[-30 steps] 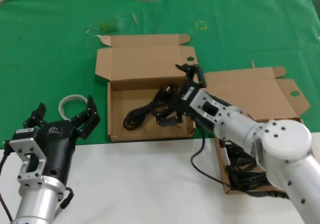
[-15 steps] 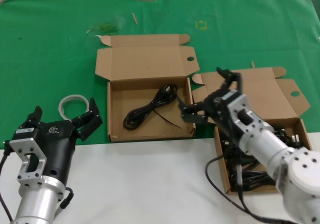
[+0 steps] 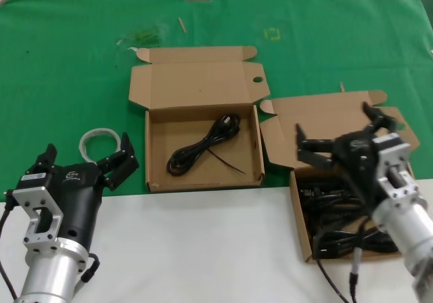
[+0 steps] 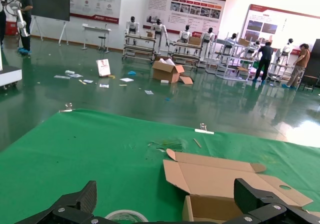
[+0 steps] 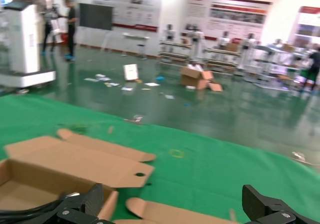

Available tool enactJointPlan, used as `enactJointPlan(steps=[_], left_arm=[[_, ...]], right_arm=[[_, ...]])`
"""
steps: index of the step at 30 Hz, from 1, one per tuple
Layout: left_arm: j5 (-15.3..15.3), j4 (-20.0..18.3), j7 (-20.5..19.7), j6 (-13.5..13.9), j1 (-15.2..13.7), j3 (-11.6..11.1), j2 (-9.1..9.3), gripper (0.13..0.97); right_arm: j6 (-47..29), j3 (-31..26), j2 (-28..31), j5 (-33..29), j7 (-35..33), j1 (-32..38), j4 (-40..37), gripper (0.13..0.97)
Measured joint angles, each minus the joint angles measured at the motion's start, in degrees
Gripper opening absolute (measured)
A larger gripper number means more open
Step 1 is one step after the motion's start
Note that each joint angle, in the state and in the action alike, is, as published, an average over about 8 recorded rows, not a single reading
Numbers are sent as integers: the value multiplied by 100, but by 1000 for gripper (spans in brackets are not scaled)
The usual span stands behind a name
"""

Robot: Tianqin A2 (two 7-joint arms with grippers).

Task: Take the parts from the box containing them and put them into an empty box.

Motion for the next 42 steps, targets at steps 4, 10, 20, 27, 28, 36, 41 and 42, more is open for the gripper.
enactJointPlan(steps=[4,10,20,27,28,36,41,42], left_arm=[[0,0,0,0,0,0,0,966],[0,0,0,0,0,-1,0,966],[0,0,0,0,0,0,0,966],[0,0,0,0,0,0,0,966],[0,0,0,0,0,0,0,966],[0,0,0,0,0,0,0,966],[0,0,0,0,0,0,0,966],[0,0,0,0,0,0,0,966]], right_arm=[[233,207,62,83,224,-336,354,966],[483,431,128,172,464,-702,736,966],[524,467,139,187,503,-761,797,966],[524,467,139,187,503,-761,797,966],[524,467,139,187,503,-761,797,966],[524,467,139,187,503,-761,797,966],[524,467,139,187,503,-761,797,966],[524,467,139,187,503,-761,797,966]])
